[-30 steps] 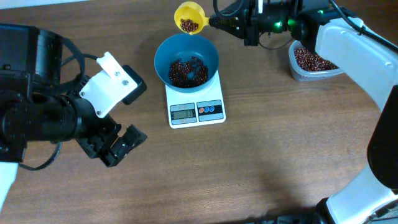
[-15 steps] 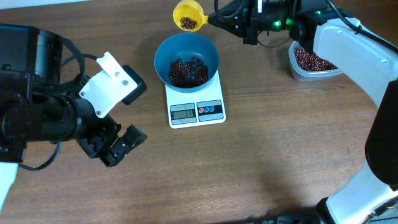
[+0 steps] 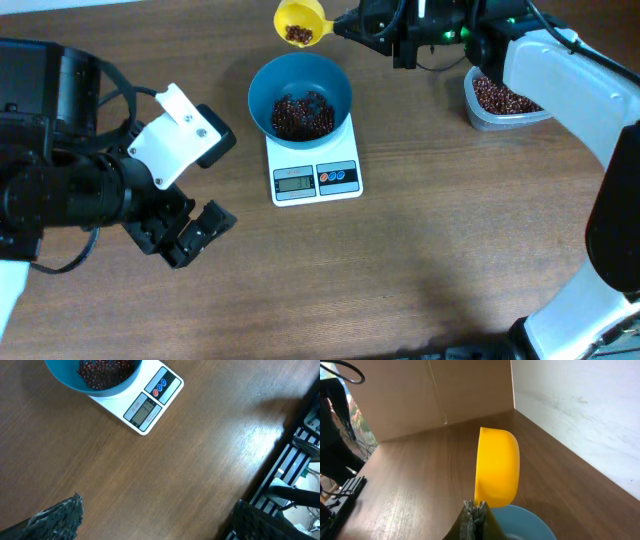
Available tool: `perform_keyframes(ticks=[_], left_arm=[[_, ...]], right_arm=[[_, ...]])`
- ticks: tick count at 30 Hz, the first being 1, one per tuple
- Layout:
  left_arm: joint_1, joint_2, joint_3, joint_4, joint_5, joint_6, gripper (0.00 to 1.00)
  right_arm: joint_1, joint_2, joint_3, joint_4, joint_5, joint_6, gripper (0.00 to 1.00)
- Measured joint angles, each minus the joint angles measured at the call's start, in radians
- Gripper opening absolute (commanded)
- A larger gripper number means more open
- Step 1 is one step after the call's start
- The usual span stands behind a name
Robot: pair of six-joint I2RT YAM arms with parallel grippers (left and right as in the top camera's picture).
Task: Scoop item into bowl and weigh 50g on scale
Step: 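Tilt the scoop over the bowl with the right gripper to pour beans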
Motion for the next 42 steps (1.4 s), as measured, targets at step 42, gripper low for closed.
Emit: perform_keyframes(ticks=[42], left_arm=[[0.000, 0.000, 0.000, 0.000, 0.000, 0.000, 0.99]], right_arm=[[-0.009, 0.033, 0.001, 0.006, 0.012, 0.000, 0.04]])
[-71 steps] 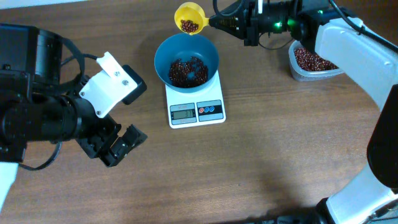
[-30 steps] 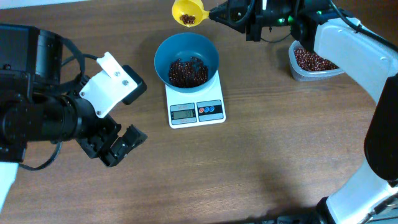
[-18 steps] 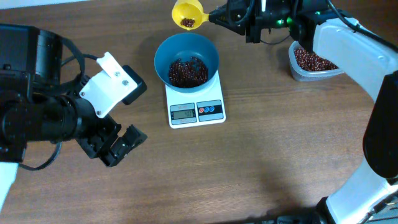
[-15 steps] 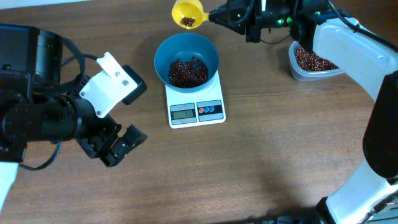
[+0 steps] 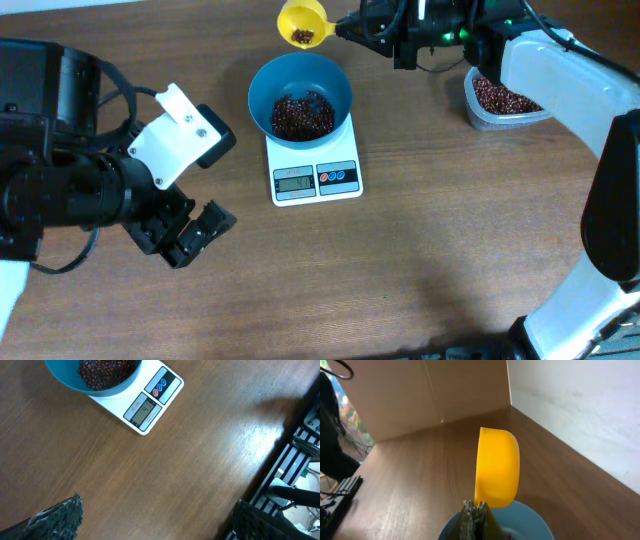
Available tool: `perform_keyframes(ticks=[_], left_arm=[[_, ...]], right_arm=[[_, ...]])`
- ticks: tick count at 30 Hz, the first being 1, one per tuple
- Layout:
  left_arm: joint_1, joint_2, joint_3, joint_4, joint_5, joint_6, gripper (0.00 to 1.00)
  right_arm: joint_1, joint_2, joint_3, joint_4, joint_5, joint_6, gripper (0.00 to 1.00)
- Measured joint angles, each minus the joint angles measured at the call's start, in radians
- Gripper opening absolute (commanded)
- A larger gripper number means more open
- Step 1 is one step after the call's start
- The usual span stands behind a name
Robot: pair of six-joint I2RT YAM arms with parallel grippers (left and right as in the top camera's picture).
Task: Scoop item into bowl and weigh 50g on scale
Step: 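Tilt the scoop over the bowl with the right gripper to pour beans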
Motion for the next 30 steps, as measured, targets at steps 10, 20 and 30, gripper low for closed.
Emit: perform_keyframes(ticks=[10, 20, 30], left_arm=[[0.000, 0.000, 0.000, 0.000, 0.000, 0.000, 0.99], [0.000, 0.000, 0.000, 0.000, 0.000, 0.000, 0.99], [0.000, 0.000, 0.000, 0.000, 0.000, 0.000, 0.99]], right_arm=[[0.000, 0.005, -0.002, 0.059, -0.050, 0.000, 0.04], [0.000, 0.006, 0.000, 0.101, -0.029, 0.000, 0.04], [0.002, 0.007, 0.000, 0.126, -0.046, 0.012, 0.04]])
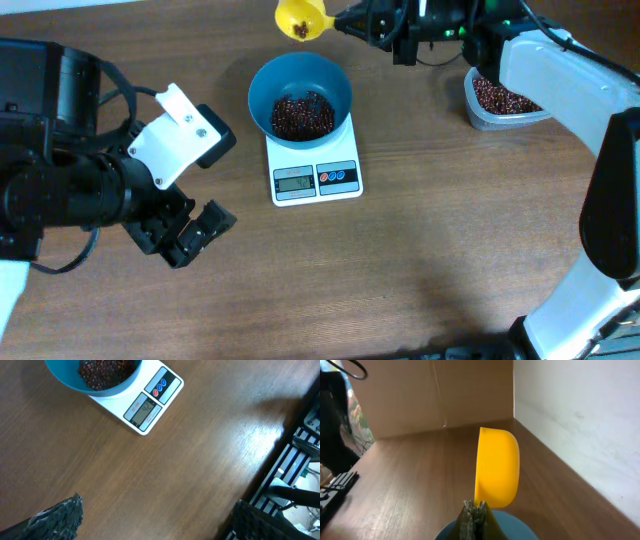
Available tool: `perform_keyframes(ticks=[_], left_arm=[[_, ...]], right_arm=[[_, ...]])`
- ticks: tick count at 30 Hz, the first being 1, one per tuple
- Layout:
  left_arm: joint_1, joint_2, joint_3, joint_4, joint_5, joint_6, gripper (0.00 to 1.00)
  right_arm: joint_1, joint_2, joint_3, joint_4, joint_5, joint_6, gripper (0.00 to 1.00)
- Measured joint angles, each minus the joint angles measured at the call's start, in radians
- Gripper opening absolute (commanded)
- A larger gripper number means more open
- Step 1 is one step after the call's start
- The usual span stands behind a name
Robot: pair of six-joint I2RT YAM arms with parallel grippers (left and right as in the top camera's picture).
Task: Scoop item into bowl and weigh 50g on scale
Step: 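Tilt the scoop over the bowl with the right gripper to pour beans, then carry the scoop right back to the bean tub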
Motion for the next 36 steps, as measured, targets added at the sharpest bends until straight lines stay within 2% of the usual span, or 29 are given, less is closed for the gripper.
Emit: perform_keyframes(ticks=[10, 13, 15, 31, 36], left_arm=[[0.000, 0.000, 0.000, 0.000, 0.000, 0.000, 0.99], [0.000, 0.000, 0.000, 0.001, 0.000, 0.000, 0.99], [0.000, 0.000, 0.000, 0.000, 0.000, 0.000, 0.99], [0.000, 0.000, 0.000, 0.000, 0.000, 0.000, 0.99], [0.000, 0.000, 0.000, 0.000, 0.000, 0.000, 0.99]], right_arm=[[-0.003, 0.001, 0.002, -0.014, 0.007, 0.049, 0.04], [-0.006, 0.006, 0.000, 0.084, -0.011, 0.061, 0.04], [-0.008, 0.005, 0.002, 0.047, 0.008, 0.064, 0.04], [-0.014, 0.010, 0.002, 0.179, -0.043, 0.068, 0.04], [-0.017, 0.010, 0.002, 0.080, -0.040, -0.036, 0.04]])
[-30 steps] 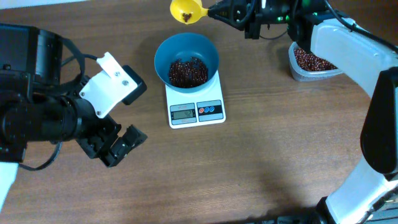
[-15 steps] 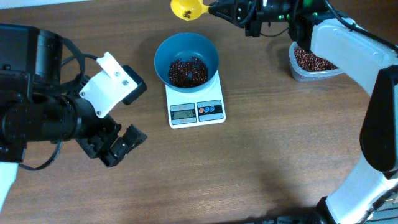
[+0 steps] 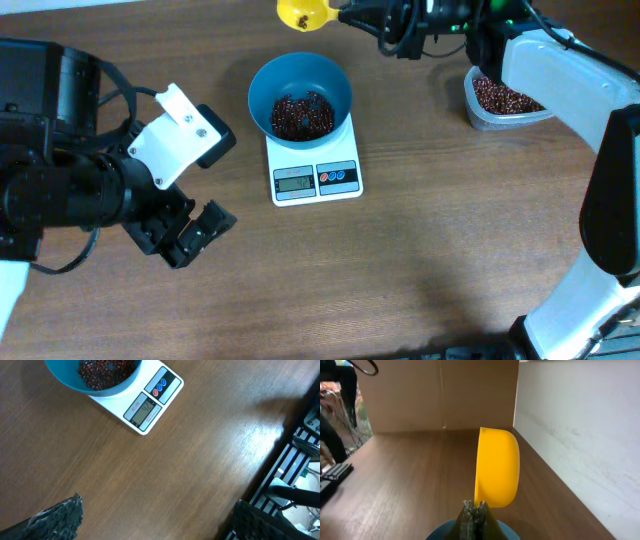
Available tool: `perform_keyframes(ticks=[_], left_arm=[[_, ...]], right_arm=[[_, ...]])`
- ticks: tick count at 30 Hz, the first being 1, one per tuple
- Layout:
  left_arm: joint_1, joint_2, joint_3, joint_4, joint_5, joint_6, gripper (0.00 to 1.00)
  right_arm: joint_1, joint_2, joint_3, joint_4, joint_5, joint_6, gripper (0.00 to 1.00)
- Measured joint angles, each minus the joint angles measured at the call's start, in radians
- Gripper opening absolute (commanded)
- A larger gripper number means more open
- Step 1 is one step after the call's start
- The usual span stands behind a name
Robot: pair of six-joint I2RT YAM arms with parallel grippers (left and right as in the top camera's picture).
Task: Scoop item into bowl and weigh 50g on scale
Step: 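Carry the scoop right back to the bean tub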
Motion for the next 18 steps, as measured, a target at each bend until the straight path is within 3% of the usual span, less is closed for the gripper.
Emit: perform_keyframes(ticks=[7, 18], left_arm=[[0.000, 0.000, 0.000, 0.000, 0.000, 0.000, 0.99], [0.000, 0.000, 0.000, 0.000, 0.000, 0.000, 0.99]], right_arm=[[-0.001, 0.000, 0.000, -0.004, 0.003, -0.131, 0.04], [-0.001, 0.000, 0.000, 0.025, -0.052, -0.167, 0.04]])
